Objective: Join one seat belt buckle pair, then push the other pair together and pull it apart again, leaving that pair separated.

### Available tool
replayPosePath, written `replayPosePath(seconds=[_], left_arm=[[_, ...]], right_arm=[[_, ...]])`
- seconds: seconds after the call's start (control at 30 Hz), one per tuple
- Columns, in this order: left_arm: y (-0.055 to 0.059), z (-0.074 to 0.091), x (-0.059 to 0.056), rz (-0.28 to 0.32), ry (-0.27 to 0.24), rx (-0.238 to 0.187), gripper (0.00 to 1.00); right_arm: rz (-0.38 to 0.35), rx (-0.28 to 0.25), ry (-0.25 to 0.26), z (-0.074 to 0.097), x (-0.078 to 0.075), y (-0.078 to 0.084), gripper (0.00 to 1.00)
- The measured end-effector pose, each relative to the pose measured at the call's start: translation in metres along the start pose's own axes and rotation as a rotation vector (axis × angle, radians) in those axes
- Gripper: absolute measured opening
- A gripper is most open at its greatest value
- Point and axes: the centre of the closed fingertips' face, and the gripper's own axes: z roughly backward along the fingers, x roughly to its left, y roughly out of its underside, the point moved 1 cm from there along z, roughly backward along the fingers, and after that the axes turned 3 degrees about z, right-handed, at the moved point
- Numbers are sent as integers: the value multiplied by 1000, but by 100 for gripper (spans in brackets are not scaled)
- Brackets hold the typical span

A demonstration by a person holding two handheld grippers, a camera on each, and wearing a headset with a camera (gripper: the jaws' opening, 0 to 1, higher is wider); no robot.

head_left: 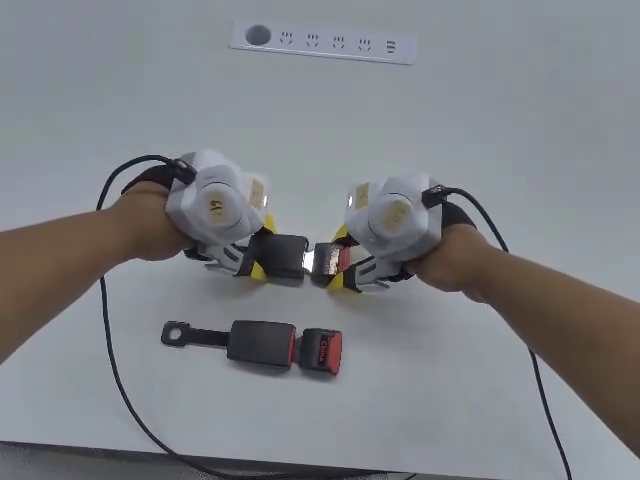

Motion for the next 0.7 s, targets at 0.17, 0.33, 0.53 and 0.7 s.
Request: replayPosePath(seconds=[0.17, 0.33, 0.53, 0.7], left_arm=[[1, 0, 1, 5, -3, 3, 33], [1, 0, 1, 3, -6, 9, 33], [0, 0, 0, 5, -5, 9, 33], [-1, 1, 0, 8, -5, 5, 33]], right_arm=[[-3, 12, 6, 0, 0, 0, 31], [2, 23, 7, 0, 0, 0, 32], [8, 37, 12, -1, 0, -1, 32], [7, 44, 22, 0, 0, 0, 32]])
